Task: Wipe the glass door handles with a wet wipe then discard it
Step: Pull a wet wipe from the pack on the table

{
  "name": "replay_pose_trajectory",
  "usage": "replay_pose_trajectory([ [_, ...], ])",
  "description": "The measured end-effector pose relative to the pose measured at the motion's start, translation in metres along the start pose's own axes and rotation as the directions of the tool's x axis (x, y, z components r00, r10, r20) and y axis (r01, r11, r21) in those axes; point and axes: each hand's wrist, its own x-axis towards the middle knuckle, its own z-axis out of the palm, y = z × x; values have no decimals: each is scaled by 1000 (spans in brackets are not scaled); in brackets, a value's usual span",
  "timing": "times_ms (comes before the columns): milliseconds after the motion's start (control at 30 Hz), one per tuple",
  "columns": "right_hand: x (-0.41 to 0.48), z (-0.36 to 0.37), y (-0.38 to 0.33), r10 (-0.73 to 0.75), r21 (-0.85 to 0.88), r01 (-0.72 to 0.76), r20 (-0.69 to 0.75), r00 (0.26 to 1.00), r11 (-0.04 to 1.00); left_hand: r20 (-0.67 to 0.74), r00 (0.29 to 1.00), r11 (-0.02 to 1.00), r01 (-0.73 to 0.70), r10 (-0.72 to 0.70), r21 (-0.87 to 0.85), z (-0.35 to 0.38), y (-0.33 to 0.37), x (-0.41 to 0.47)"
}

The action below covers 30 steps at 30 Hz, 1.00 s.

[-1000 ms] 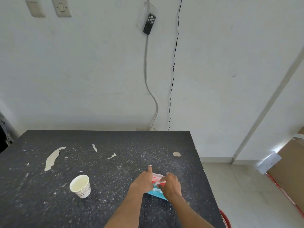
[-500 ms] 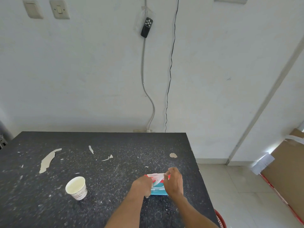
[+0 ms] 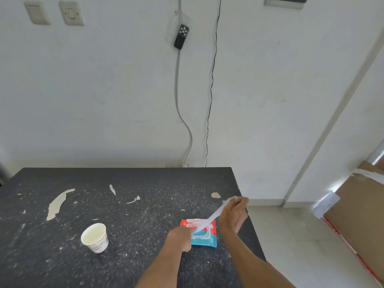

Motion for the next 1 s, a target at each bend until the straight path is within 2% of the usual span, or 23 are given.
replay_pose_trajectory([
  [100, 17, -6, -22, -45, 73, 49, -57, 997, 996, -11, 1000, 999, 29, -29, 20, 3, 2, -1],
  [167, 32, -14, -34, -61, 37, 63, -54, 997, 997, -29, 999, 999, 42, -43, -22, 7, 4, -3],
  [233, 41, -20, -37, -65, -80, 67, 24, 998, 995, -77, 996, 996, 44, -50, -82, 7, 5, -3],
  [300, 40, -22, -31, -78, -216, 119, 192, 978, 969, -174, 981, 989, 68, -90, -129, 3, 5, -4],
  [367, 29, -18, -12, -78, -363, 234, 397, 915, 902, -268, 956, 982, 71, -117, -176, -1, 3, -3],
  [433, 13, -12, 9, -34, -461, 371, 590, 807, 806, -326, 942, 985, 20, -76, -170, -7, 1, -3],
  [533, -12, -9, 31, 71, -504, 514, 759, 648, 695, -254, 965, 992, -88, 64, -86, -8, -4, -3],
  [600, -27, -9, 39, 115, -523, 571, 793, 598, 634, -163, 983, 997, -81, 80, 1, -5, -6, -4],
  [700, -39, -12, 46, 147, -540, 629, 811, 566, 559, -85, 995, 996, -48, 54, 79, 8, -9, -2],
  [1000, -45, -7, 55, 134, -524, 691, 834, 535, 498, -62, 996, 989, -51, 60, 140, 22, -9, 5],
])
